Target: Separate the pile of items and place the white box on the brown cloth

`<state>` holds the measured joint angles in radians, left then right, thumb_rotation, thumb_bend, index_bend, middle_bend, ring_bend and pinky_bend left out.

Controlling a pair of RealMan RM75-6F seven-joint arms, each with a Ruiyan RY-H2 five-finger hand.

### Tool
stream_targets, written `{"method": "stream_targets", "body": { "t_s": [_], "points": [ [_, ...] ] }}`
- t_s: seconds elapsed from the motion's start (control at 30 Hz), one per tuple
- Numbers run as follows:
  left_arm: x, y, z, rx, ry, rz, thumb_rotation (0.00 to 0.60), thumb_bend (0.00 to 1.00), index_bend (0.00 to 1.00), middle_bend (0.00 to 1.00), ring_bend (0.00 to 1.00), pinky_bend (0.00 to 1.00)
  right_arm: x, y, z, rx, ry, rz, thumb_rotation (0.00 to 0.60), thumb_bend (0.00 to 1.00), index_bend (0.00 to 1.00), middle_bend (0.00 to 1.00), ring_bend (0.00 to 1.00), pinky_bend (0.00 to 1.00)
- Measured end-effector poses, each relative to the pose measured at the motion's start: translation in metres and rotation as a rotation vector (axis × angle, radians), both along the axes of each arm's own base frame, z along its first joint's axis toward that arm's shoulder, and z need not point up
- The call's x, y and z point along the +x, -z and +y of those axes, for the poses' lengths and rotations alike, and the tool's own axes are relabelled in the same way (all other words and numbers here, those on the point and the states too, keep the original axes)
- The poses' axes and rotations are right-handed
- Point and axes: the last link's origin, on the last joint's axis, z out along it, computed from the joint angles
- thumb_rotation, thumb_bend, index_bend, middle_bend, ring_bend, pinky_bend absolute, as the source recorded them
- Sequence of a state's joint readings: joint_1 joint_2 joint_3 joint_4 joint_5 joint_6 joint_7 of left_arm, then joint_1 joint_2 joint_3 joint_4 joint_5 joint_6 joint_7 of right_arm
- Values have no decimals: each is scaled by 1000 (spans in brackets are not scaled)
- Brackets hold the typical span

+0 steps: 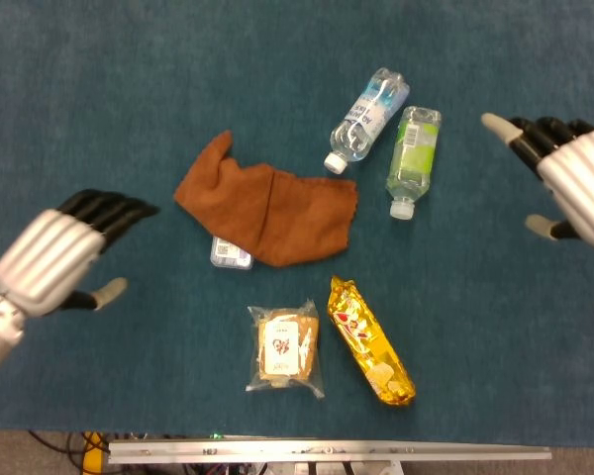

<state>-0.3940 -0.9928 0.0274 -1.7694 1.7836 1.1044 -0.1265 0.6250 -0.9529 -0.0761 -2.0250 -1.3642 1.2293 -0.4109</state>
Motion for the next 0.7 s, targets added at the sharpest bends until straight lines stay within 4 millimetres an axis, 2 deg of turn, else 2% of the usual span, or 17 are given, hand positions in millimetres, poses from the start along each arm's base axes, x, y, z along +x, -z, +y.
{"method": "stream_targets", "body": {
  "t_s": [0.07, 0.13, 0.23, 0.53, 0.7],
  "points": [
    [6, 8, 8, -29, 22, 14, 596, 296, 36, 117, 102, 139, -3, -3, 5, -2, 0, -9, 600, 0, 25, 263, 292, 446],
    [11, 14, 15, -53, 34, 28, 563, 276, 3, 85, 71, 129, -6, -7, 9, -12, 2, -22, 600, 0, 25, 263, 292, 446],
    [19, 27, 28, -94, 47, 48, 530, 266, 0, 58, 54, 124, -10, -12, 13, -23, 10, -38, 600, 0, 25, 263, 292, 446],
    [48, 72, 71, -174, 63, 81, 534, 265, 0, 34, 41, 120, -21, -15, 17, -21, 30, -34, 600, 0, 25, 263, 292, 447],
    [55, 91, 87, -185, 55, 94, 599, 265, 0, 30, 40, 117, -25, -13, 14, -13, 39, -33, 600, 0, 25, 263, 292, 447]
  ]
}}
